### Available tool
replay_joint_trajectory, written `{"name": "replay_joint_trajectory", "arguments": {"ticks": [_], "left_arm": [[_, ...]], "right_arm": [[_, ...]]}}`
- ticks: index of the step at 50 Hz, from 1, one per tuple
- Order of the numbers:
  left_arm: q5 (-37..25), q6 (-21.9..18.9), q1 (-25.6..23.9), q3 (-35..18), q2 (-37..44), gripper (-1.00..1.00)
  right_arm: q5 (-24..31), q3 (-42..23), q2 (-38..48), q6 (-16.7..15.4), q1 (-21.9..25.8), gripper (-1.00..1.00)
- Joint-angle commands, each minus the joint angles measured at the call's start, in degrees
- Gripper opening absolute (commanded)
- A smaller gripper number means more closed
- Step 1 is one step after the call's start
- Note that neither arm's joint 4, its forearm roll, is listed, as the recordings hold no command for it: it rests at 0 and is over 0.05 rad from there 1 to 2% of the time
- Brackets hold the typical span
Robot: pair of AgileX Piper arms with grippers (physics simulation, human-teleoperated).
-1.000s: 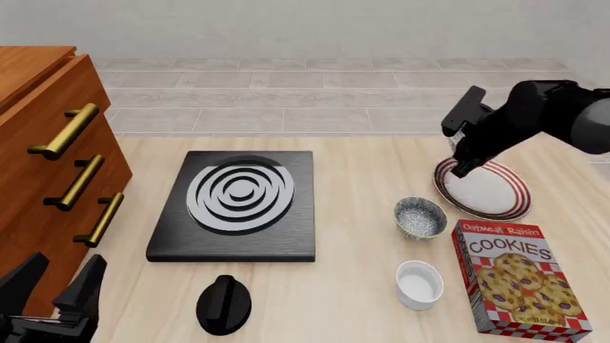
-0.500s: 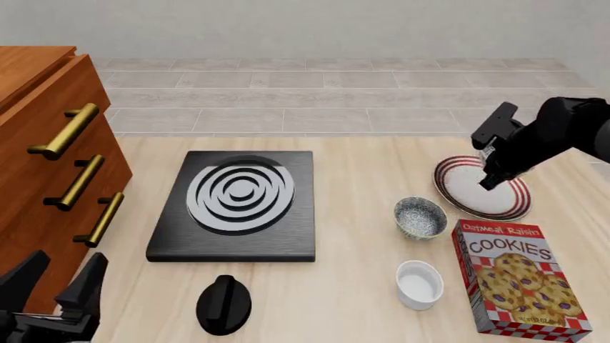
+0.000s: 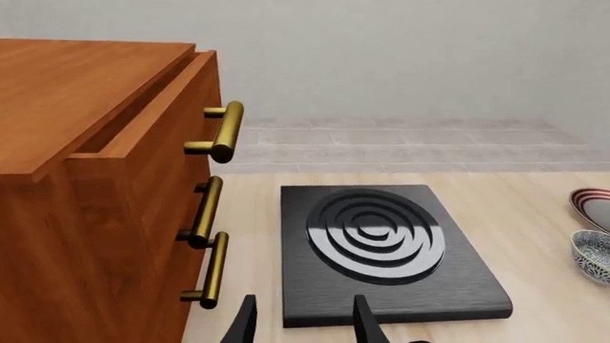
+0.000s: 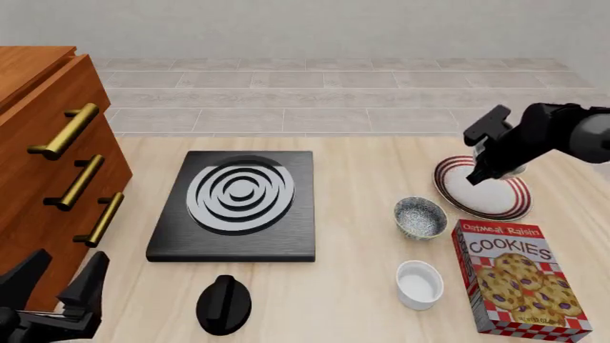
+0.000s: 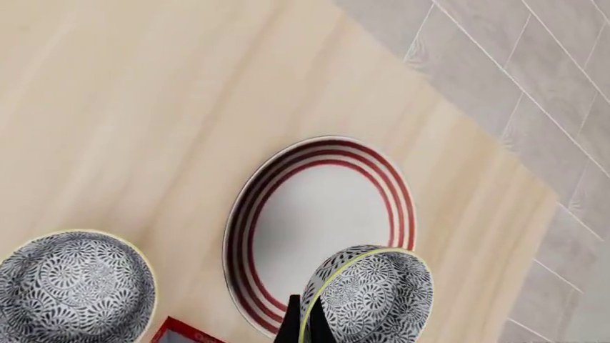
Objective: Pick the akita bowl from table center and place it on the plate.
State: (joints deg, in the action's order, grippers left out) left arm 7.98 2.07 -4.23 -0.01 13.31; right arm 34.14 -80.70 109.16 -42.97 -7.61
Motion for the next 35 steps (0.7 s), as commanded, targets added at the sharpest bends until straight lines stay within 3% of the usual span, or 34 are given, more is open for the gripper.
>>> {"name": "replay_joint_trajectory", "arguments": {"ticks": [1,4,7,15,35], "left_arm": [[0.0,0.0,0.0,0.0,0.1,1.0],[-0.2,-0.2,-0.1,0.0,0.0,1.0],[0.1,-0.3,-0.2,0.0,0.3,1.0],[0.7,-0.6,-0.1,0.0,1.2,1.0],[1.6,-1.1,0.3,0.0,2.3,1.0]], "right_arm": [[-2.7,-0.7,2.9,2.1,-0.6,-1.0],[-2.4,-2.4,3.5,5.7,0.1,-1.0],[-4.0,-1.6,4.4,4.3,-1.0,-1.0],[-5.4,-2.7,6.0,4.0,-2.2,-1.0],[-5.7,-5.1,10.3,5.2,-2.3,-1.0]]}}
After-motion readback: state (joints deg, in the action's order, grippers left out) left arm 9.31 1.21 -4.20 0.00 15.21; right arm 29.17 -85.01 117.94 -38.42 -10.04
